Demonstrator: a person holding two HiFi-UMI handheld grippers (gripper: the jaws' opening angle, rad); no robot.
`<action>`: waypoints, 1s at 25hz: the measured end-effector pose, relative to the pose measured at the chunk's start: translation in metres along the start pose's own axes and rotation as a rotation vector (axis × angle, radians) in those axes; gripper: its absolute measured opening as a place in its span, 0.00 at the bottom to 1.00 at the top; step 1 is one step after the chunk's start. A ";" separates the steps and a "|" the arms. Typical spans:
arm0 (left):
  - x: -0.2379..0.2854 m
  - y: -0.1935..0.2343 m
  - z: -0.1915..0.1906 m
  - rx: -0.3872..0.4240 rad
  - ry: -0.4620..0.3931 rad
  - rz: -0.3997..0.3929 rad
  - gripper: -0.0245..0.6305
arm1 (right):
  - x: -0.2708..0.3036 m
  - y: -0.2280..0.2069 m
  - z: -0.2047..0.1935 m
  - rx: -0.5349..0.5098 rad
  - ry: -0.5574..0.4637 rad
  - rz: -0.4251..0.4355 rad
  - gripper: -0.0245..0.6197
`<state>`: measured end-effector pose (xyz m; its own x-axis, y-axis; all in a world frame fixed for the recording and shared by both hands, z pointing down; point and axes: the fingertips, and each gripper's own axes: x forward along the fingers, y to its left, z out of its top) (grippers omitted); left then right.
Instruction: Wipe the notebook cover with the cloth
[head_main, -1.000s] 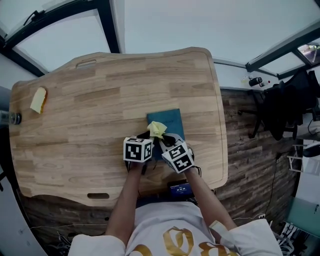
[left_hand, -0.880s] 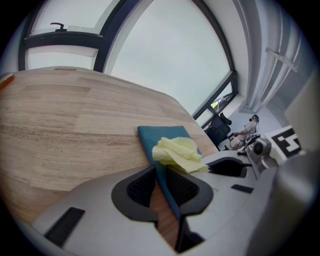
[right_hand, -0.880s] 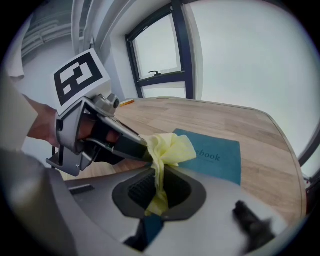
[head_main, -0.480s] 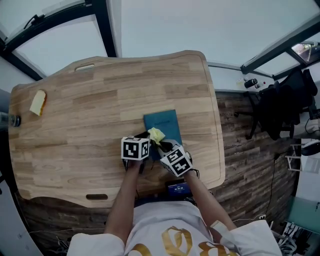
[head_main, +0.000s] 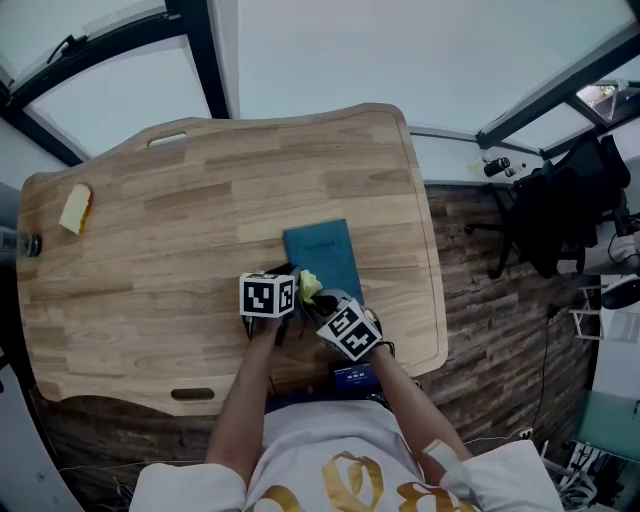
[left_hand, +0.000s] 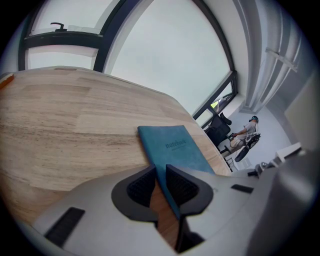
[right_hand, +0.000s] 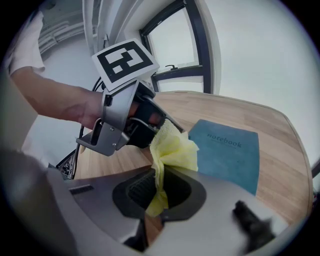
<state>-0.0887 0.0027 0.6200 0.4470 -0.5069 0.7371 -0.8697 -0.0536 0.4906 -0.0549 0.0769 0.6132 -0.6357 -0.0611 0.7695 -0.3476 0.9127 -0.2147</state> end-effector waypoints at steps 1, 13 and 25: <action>0.000 0.000 0.001 0.001 0.000 -0.001 0.15 | 0.000 0.000 0.000 0.000 -0.004 0.000 0.10; 0.000 -0.001 -0.001 -0.001 -0.001 -0.001 0.15 | 0.001 -0.001 -0.004 -0.008 0.002 0.036 0.10; 0.003 -0.002 0.002 0.009 -0.002 -0.004 0.15 | -0.015 -0.024 -0.011 0.022 -0.033 0.071 0.10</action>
<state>-0.0860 -0.0004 0.6198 0.4502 -0.5082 0.7342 -0.8698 -0.0637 0.4893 -0.0295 0.0605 0.6134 -0.6812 -0.0102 0.7320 -0.3161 0.9060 -0.2816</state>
